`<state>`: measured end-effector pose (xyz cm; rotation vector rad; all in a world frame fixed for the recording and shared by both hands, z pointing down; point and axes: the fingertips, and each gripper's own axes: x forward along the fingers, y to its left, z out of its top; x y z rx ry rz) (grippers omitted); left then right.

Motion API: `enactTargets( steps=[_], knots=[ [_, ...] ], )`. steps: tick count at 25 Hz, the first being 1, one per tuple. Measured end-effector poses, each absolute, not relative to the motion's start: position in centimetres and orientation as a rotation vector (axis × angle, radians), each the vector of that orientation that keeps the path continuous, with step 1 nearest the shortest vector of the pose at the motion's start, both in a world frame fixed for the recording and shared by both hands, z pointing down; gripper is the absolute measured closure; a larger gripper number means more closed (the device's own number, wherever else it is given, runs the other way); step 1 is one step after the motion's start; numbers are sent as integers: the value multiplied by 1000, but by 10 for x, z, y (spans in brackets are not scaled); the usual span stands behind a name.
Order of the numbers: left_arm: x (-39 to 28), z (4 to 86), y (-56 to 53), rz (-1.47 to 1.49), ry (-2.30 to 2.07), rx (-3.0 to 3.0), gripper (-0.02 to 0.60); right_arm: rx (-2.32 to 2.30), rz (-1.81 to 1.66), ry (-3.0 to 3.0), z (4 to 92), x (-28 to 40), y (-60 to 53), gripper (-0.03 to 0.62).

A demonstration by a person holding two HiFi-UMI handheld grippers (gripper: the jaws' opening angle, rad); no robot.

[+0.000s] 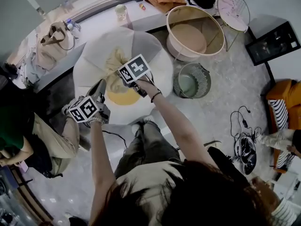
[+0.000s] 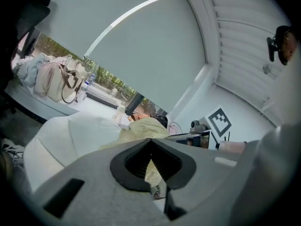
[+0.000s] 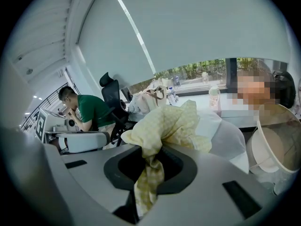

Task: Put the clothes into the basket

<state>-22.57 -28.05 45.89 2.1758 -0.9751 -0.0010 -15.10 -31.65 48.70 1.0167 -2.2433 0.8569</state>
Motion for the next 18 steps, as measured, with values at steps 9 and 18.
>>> enactTargets(
  steps=[9, 18],
  knots=[
    [-201, 437, -280, 9, -890, 2267, 571, 1129, 835, -2244, 467, -117, -308, 542],
    [-155, 424, -277, 76, -784, 2341, 571, 1240, 870, -2252, 450, -69, -302, 542]
  ],
)
